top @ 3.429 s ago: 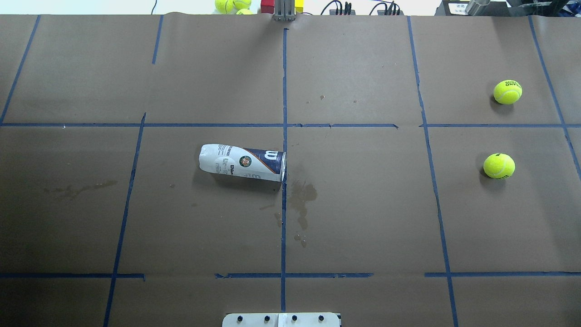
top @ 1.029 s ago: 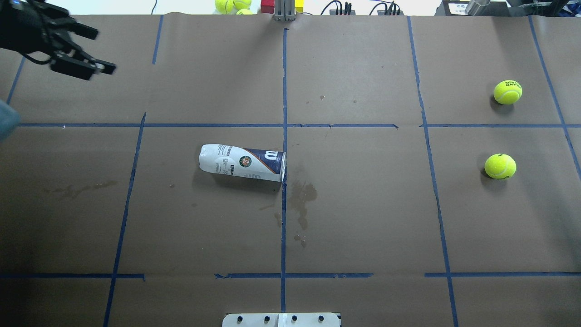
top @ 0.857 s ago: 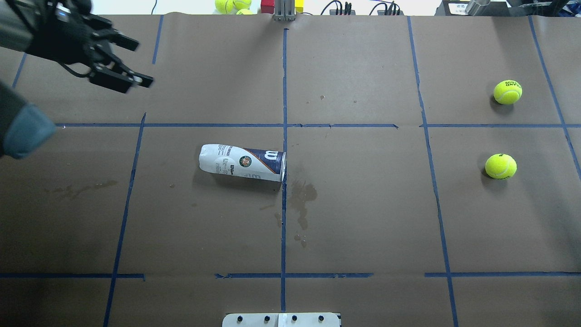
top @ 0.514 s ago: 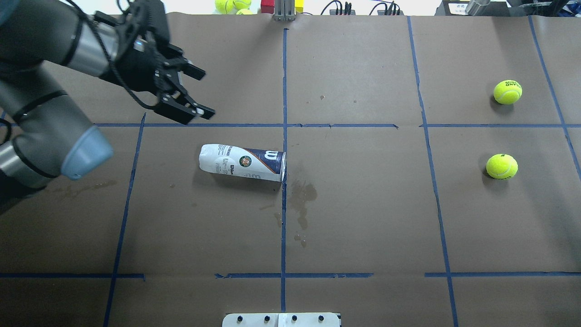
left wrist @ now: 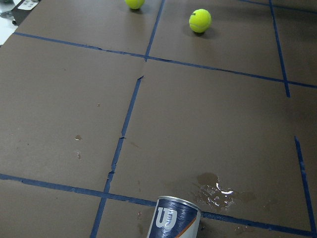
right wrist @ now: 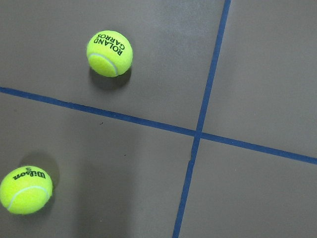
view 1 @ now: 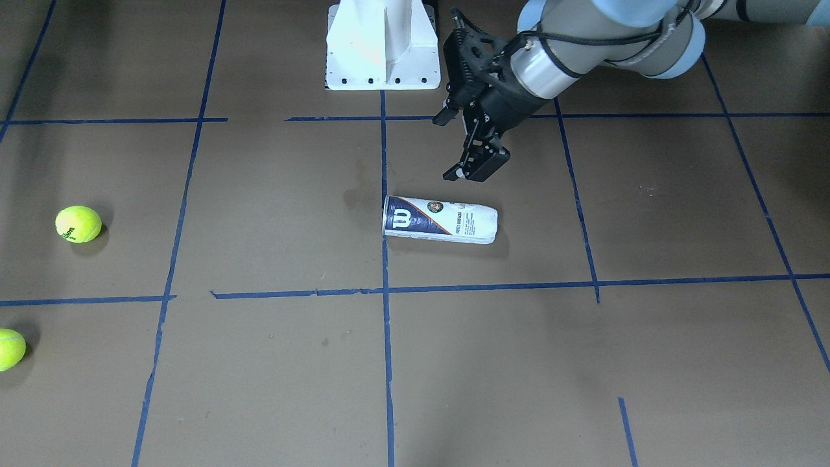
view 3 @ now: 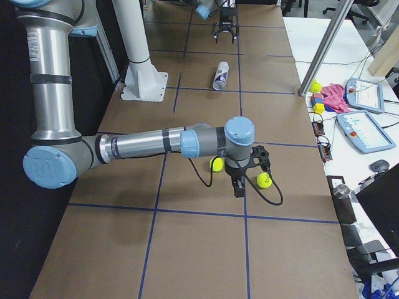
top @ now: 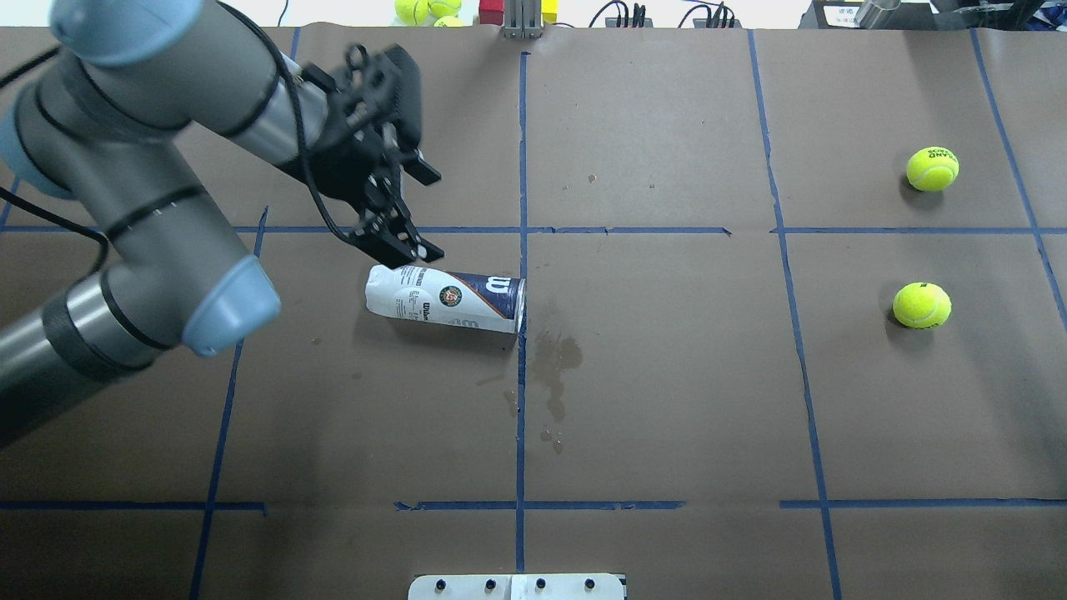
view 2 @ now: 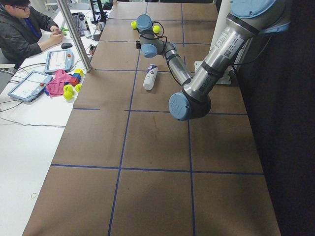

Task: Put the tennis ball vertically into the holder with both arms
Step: 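Reach the left gripper down over the white tennis-ball can, then close the left gripper around the can's body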

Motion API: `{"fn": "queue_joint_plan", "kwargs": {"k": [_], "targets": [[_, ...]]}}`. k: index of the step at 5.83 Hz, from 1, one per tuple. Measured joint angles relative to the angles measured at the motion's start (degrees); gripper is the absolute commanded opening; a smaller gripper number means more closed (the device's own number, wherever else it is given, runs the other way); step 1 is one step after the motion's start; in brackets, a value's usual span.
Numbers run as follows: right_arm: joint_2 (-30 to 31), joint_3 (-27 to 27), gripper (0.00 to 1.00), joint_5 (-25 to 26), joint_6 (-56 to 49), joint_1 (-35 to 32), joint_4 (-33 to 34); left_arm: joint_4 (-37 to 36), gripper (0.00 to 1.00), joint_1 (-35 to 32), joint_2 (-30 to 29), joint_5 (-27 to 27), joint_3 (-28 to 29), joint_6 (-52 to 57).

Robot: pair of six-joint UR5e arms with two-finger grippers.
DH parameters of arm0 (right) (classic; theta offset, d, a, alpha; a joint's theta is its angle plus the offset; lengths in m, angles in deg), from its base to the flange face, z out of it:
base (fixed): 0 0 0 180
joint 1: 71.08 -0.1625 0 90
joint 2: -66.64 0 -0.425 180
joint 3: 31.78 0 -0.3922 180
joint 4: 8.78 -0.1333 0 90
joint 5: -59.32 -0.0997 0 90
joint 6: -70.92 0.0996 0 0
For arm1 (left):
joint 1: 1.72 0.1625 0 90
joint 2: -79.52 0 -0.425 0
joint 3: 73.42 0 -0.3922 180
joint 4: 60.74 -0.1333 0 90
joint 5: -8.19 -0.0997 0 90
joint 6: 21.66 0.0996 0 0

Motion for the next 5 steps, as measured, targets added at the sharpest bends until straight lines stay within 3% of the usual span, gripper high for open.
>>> {"fn": "queue_joint_plan", "kwargs": {"k": [2, 5], "targets": [[0.00, -0.13, 1.00, 0.00, 0.00, 0.00, 0.00, -1.43, 1.00, 7.89, -1.02, -10.31, 1.73, 1.61], [0.00, -0.26, 1.00, 0.00, 0.00, 0.00, 0.00, -1.37, 1.00, 10.61, -2.67, -17.10, 5.59, 1.75]]}}
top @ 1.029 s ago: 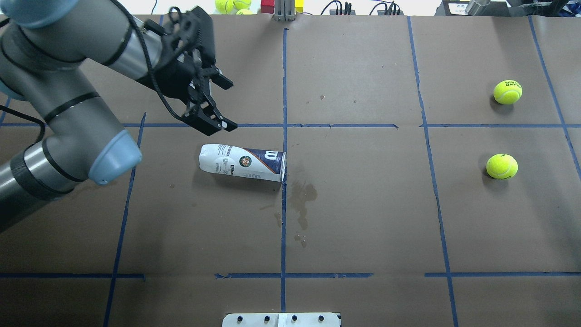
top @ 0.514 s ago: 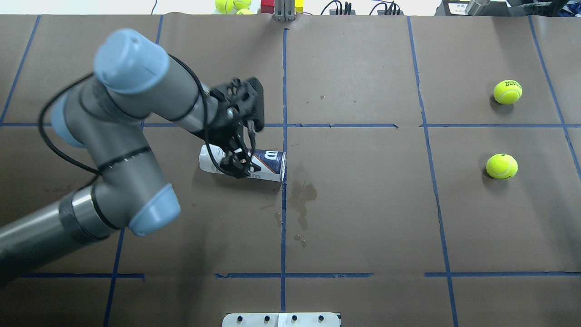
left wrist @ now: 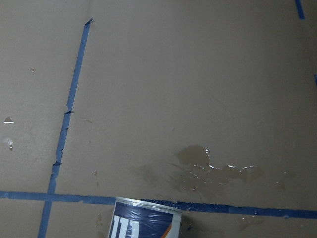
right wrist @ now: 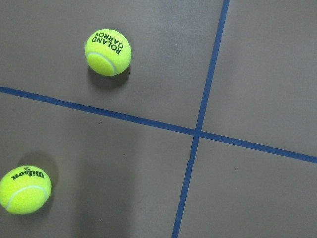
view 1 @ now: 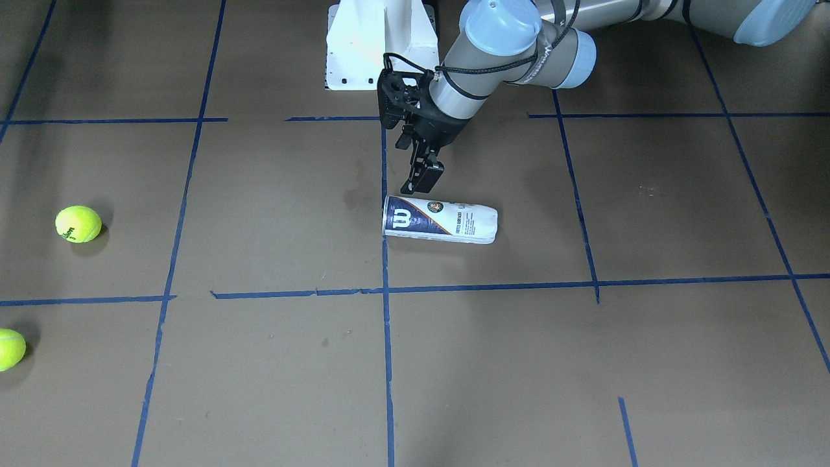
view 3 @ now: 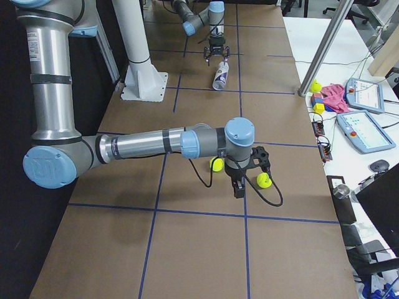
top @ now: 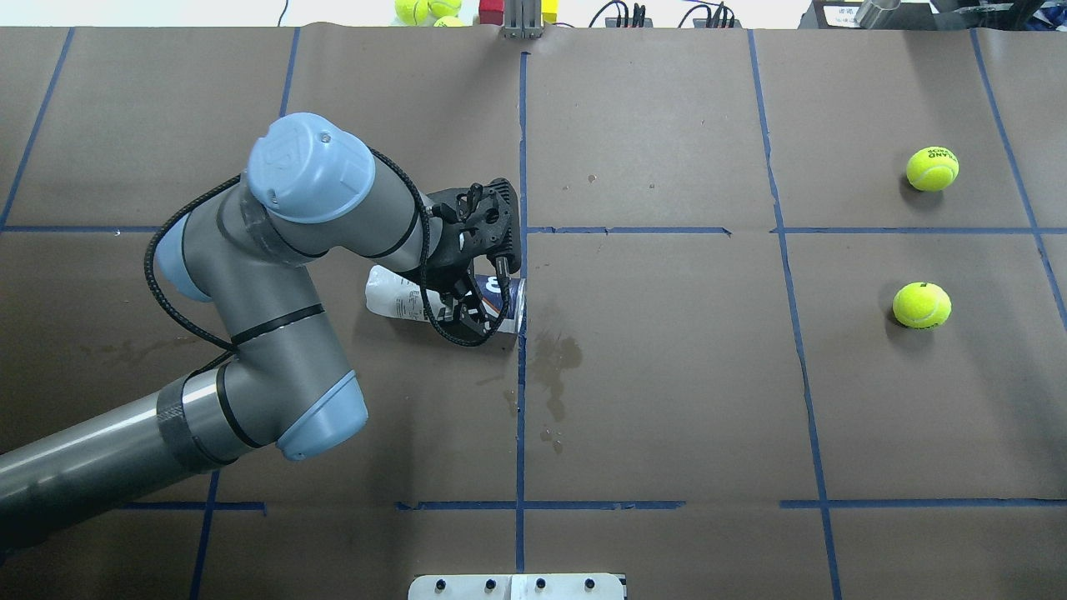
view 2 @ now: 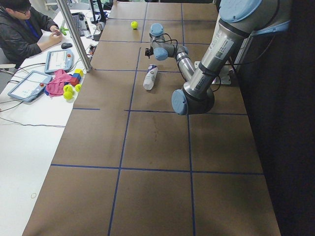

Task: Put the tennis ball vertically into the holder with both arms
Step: 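Close the left gripper around the can's body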

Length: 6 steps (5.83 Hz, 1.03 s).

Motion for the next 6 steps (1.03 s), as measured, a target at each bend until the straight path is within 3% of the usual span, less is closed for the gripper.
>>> {"fn": "queue_joint_plan", "kwargs": {"k": [3, 6], "targets": [[0.08, -0.11, 1.00, 0.00, 0.02, 0.00, 0.00, 0.19, 1.00, 2.23, -3.87, -6.39, 7.29, -0.20], [0.12, -0.36, 1.00, 0.00, 0.00, 0.00, 0.00, 0.24, 1.00, 4.65, -4.35, -10.62, 10.17, 0.70]]}}
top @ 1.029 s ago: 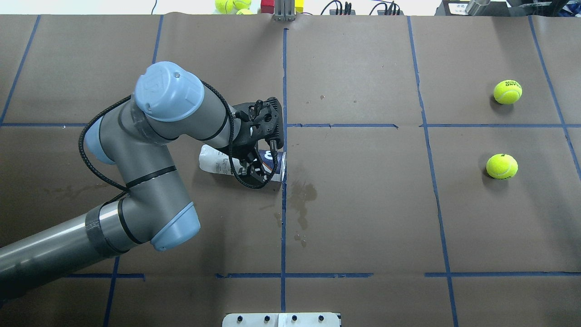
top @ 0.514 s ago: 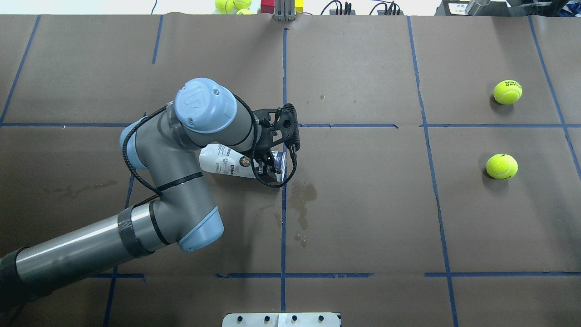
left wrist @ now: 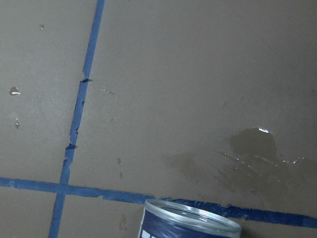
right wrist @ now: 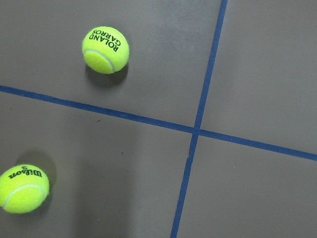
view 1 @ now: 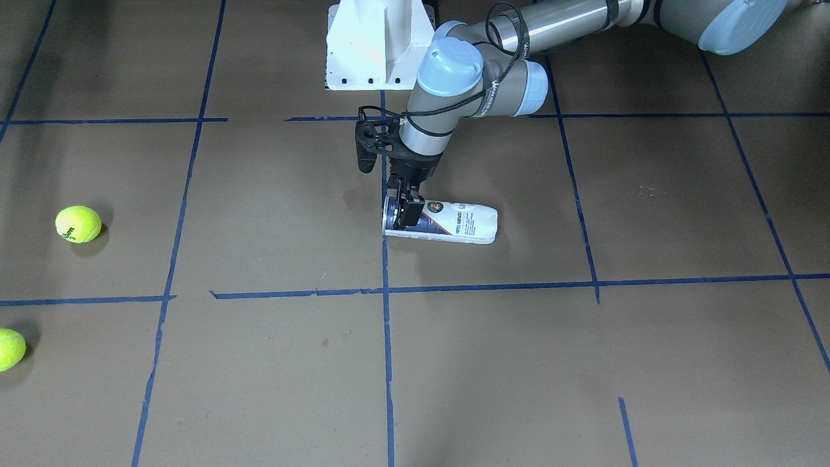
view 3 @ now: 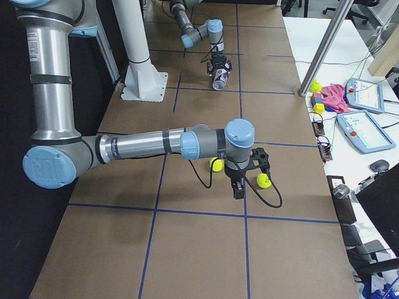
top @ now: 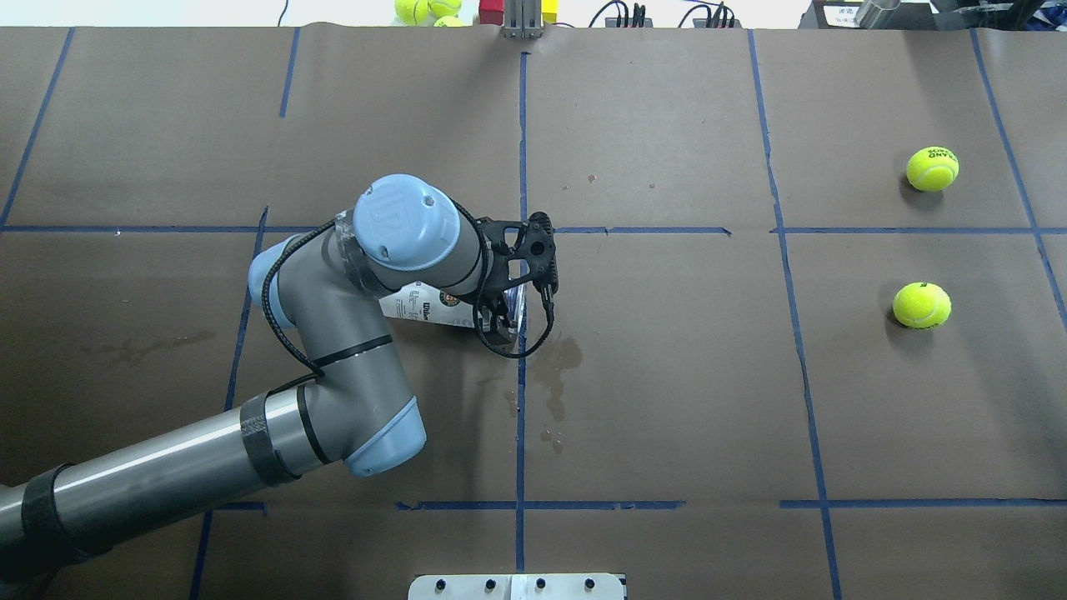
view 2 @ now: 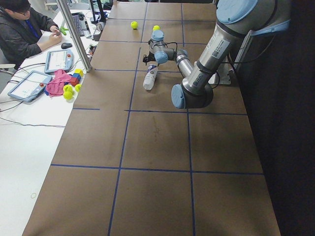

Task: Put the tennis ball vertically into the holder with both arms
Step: 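Close the left gripper around the can's body, then lift the can with the left gripper and tilt it upright, open end up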

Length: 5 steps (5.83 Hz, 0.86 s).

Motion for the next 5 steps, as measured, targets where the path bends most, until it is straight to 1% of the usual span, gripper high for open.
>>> {"fn": "queue_joint_plan", "kwargs": {"k": [2, 5], "targets": [[0.11, -0.05, 1.00, -0.07, 0.00, 0.00, 0.00, -0.06, 1.00, 1.33, 0.08, -1.11, 0.69, 1.00], [0.30, -0.01, 1.00, -0.09, 0.00, 0.00, 0.00, 0.00, 0.99, 1.60, -0.02, -2.62, 2.10, 1.27]]}}
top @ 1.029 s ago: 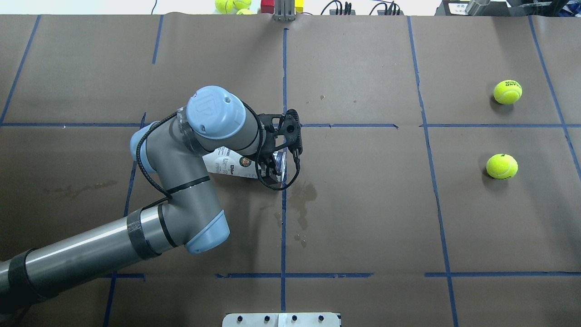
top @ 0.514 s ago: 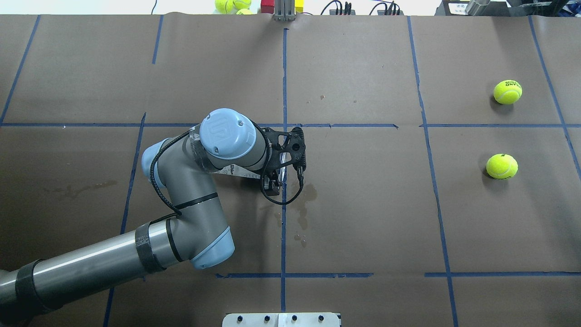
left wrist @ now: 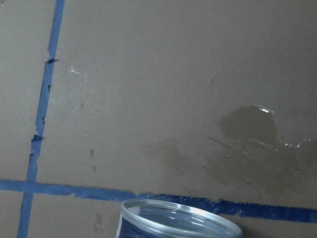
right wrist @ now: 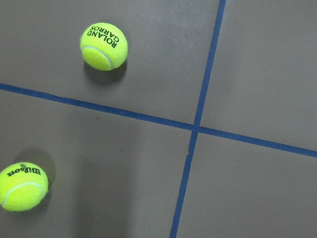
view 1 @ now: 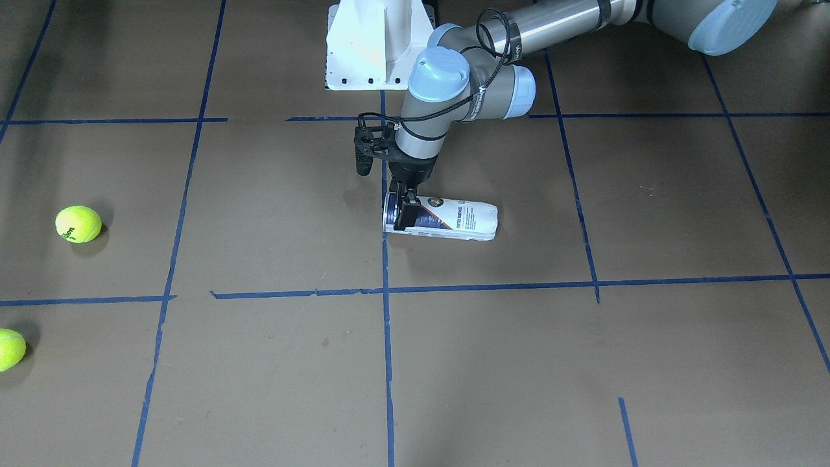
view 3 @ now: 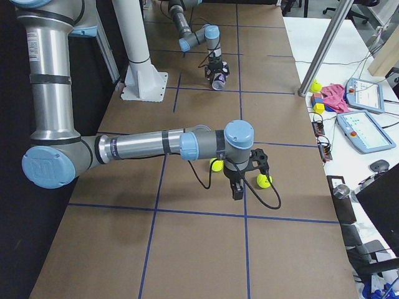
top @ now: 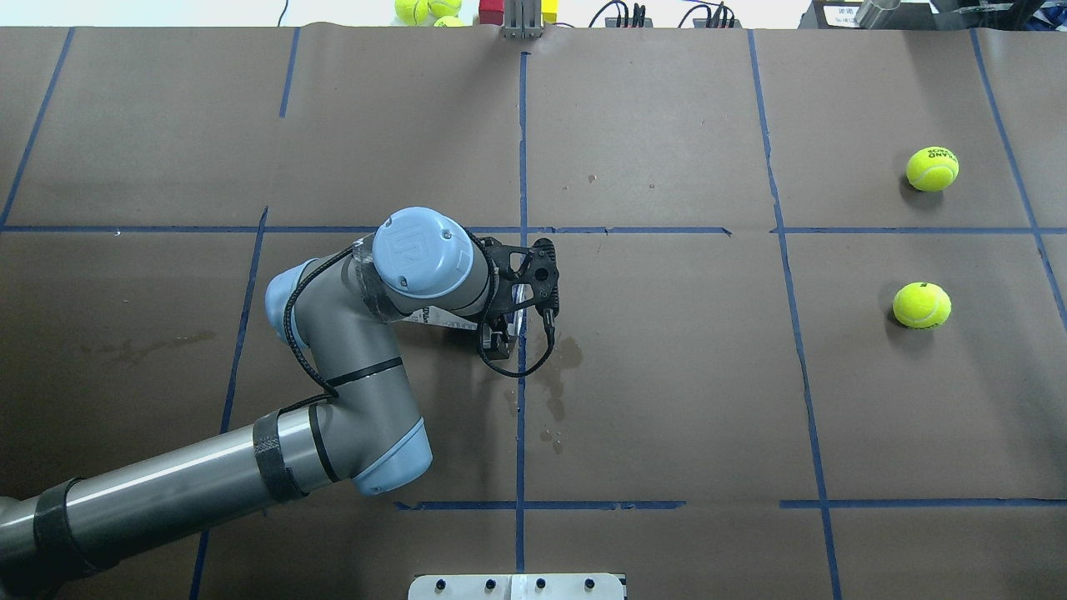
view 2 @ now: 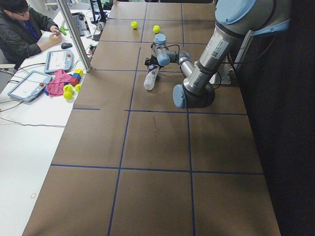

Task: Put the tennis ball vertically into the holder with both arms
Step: 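Lift the can with the left gripper and tilt it upright, open end up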

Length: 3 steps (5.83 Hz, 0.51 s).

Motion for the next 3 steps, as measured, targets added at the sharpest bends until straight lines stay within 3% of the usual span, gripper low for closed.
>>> {"fn": "queue_joint_plan", "kwargs": {"k": [2, 3], "targets": [[0.02, 0.01, 1.00, 0.00, 0.00, 0.00, 0.00, 0.07, 0.98, 0.52, -0.12, -0.60, 1.38, 0.02], [0.02, 0.01, 1.00, 0.00, 0.00, 0.00, 0.00, 0.09, 0.91, 1.13, -0.14, -1.53, 1.76, 0.03]]}}
